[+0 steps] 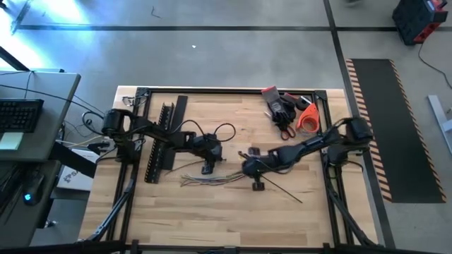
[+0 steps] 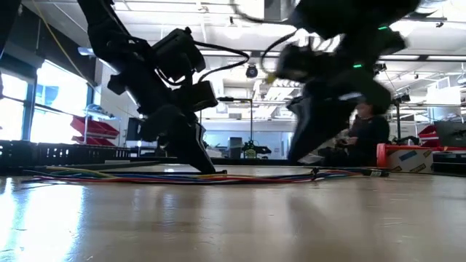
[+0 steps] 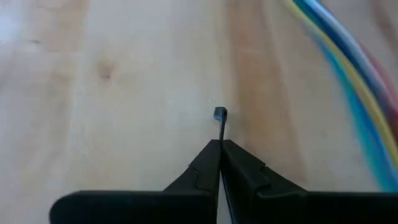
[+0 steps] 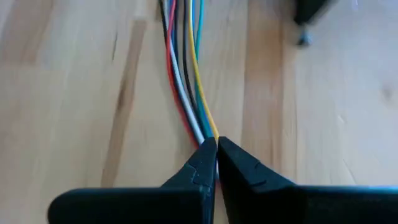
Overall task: Ziptie cables
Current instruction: Wrap the cables together using the black zip tie
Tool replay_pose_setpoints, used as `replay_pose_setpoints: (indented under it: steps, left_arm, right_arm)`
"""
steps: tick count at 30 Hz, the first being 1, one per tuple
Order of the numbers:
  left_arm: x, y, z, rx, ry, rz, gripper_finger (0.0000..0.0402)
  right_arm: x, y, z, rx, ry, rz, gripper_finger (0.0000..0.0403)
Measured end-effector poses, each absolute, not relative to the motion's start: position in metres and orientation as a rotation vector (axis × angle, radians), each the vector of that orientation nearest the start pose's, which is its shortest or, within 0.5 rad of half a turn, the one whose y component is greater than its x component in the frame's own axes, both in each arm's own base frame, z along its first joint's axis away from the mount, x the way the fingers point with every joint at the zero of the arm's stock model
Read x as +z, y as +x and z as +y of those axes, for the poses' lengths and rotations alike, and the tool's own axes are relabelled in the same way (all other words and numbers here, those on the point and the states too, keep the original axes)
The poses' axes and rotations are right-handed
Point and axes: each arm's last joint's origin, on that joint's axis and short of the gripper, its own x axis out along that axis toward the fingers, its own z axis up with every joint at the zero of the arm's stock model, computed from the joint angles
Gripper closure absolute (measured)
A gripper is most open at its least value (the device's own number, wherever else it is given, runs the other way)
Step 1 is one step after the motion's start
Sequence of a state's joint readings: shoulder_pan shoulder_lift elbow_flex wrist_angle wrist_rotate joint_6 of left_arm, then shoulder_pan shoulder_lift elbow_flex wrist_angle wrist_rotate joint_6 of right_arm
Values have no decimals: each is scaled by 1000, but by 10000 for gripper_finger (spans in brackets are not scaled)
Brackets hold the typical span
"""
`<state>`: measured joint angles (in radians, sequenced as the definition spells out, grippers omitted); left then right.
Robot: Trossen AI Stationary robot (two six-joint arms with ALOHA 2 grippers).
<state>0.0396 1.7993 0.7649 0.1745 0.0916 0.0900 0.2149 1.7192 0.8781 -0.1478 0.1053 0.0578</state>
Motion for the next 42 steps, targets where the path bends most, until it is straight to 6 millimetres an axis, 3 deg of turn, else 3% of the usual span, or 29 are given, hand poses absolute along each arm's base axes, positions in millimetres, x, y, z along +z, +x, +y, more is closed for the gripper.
replay_pose_setpoints:
  steps: [5, 8, 11, 15, 21, 28, 34, 42]
  left_arm:
    - [124, 330, 6, -266, -46, 780, 402]
    - [129, 334, 6, -314, -53, 755, 401]
    - [133, 337, 6, -322, -41, 740, 401]
    - [139, 342, 6, -385, -79, 706, 401]
    - [147, 345, 3, -499, -194, 680, 401]
    - [147, 345, 3, -491, -235, 691, 401]
    - [147, 345, 3, -490, -238, 691, 401]
    - [146, 346, 3, -472, -229, 690, 401]
  right_arm:
    - [152, 268, 80, -100, -140, 886, 403]
    - [155, 252, 92, -48, -127, 787, 402]
    - [158, 249, 103, 38, -188, 655, 400]
    - [159, 259, 112, 116, -398, 592, 377]
    - [153, 287, 127, 166, -943, 607, 324]
    - [139, 312, 137, 209, -1497, 651, 279]
    - [133, 327, 136, 262, -1689, 664, 277]
    - [138, 336, 133, 262, -1777, 624, 277]
